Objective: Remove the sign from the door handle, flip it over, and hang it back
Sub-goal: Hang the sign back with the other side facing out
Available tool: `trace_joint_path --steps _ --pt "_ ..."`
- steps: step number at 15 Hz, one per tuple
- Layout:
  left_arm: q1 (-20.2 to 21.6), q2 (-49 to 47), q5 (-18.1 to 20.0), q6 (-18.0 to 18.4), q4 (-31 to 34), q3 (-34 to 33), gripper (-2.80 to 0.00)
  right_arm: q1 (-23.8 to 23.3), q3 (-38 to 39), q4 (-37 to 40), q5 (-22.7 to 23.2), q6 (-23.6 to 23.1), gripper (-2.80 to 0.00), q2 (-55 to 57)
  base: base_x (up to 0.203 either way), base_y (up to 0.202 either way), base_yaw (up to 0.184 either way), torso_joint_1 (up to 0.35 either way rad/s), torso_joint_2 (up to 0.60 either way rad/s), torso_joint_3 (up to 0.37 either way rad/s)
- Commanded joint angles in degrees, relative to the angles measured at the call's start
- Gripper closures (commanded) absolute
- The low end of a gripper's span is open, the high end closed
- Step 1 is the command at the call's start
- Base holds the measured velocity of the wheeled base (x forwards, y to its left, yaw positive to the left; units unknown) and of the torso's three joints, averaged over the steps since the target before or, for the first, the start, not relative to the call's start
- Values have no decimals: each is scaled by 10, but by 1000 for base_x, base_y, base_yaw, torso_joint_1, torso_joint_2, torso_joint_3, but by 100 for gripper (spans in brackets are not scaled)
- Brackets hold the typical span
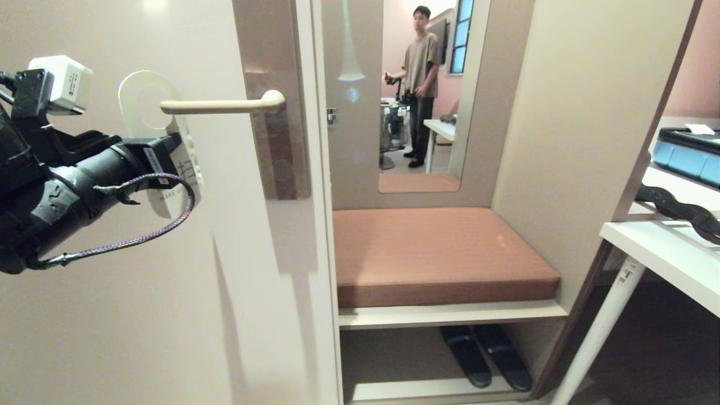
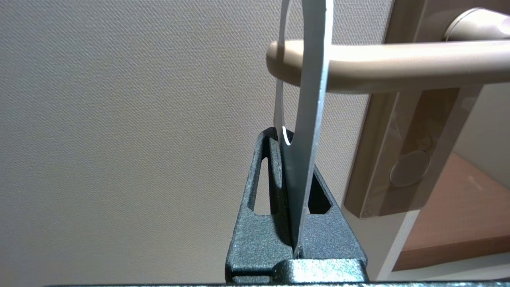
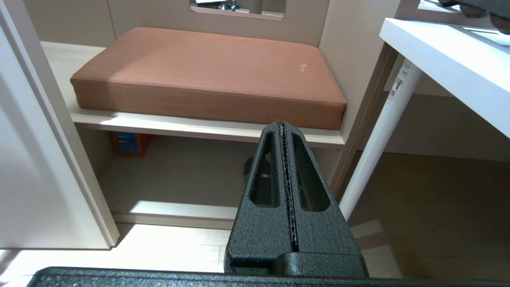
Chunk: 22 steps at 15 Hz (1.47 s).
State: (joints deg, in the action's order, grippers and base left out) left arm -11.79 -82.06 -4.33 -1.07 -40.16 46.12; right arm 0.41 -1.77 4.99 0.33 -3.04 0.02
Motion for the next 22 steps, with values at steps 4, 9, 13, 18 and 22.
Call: trace_joint_path --steps 4,9,13,18,22 --pt "-19 -5 -2 -1 -2 -1 0 0 0 0 0 0 0 0 0 0 0 0 0 0" --pt "-37 -3 -24 -1 -2 -1 0 0 0 0 0 0 0 0 0 0 0 0 0 0" --pt "-53 3 -37 1 -2 -1 0 0 0 0 0 0 0 0 0 0 0 0 0 0" --pt "-73 13 -44 2 -2 -3 0 0 0 0 0 0 0 0 0 0 0 0 0 0" --pt "-79 16 -48 2 -2 -12 0 0 0 1 0 0 0 0 0 0 0 0 0 0"
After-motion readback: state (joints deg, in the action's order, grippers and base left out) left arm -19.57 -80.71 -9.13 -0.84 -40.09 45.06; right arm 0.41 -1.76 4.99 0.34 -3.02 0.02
